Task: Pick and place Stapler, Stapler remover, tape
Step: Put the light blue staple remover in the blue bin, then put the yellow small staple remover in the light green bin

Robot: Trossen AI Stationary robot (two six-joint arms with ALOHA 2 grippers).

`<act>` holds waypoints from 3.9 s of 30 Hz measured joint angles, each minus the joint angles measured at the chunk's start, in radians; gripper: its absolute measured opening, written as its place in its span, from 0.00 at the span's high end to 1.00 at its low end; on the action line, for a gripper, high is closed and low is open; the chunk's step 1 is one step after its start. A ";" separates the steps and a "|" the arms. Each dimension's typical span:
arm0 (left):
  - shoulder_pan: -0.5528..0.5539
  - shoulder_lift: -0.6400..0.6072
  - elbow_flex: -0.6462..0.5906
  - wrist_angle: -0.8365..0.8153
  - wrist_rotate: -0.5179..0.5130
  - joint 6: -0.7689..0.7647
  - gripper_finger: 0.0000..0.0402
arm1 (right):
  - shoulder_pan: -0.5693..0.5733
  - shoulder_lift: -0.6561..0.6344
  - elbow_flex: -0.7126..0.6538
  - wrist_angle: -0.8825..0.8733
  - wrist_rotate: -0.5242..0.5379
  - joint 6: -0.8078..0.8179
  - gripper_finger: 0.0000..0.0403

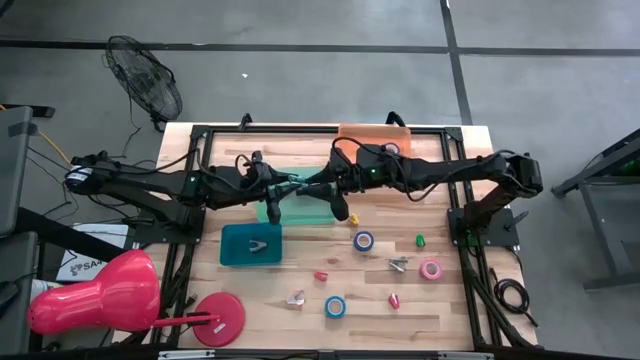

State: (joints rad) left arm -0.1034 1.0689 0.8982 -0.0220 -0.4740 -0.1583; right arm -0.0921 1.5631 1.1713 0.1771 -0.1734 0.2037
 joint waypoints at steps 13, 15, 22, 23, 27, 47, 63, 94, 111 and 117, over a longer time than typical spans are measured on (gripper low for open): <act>-0.001 -0.086 -0.001 -0.436 0.095 -0.216 0.78 | -0.046 -0.066 0.000 -0.306 0.011 -0.001 0.58; -0.001 -0.094 -0.001 -0.530 0.142 -0.257 0.78 | -0.060 -0.076 0.000 -0.340 0.019 -0.002 0.58; -0.001 -0.070 -0.001 -0.764 0.308 -0.337 0.78 | -0.093 -0.081 0.000 -0.393 0.053 -0.002 0.58; -0.002 -0.066 -0.001 -0.786 0.312 -0.344 0.78 | -0.094 -0.081 0.000 -0.397 0.055 -0.002 0.58; -0.001 -0.064 -0.001 -0.796 0.301 -0.344 0.78 | -0.093 -0.081 0.000 -0.415 0.064 -0.002 0.58; -0.002 0.105 -0.100 -1.024 0.665 -0.502 0.78 | -0.093 -0.081 0.000 -0.500 0.114 0.058 0.58; -0.002 0.186 -0.107 -0.961 0.678 -0.452 0.30 | -0.091 -0.081 0.000 -0.668 0.111 0.109 0.58; -0.001 0.089 -0.106 -0.954 0.560 -0.456 0.28 | 0.138 -0.079 -0.496 -0.276 0.438 0.505 0.58; -0.001 0.089 -0.106 -0.944 0.524 -0.456 0.28 | 0.227 -0.001 -0.578 -0.039 0.587 0.469 0.58; -0.002 0.089 -0.106 -0.944 0.520 -0.457 0.28 | 0.227 0.077 -0.577 0.047 0.572 0.473 0.58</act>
State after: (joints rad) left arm -0.1051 1.1584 0.7918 -0.9657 0.0463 -0.6151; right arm 0.1349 1.6404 0.5946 0.2238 0.3983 0.6766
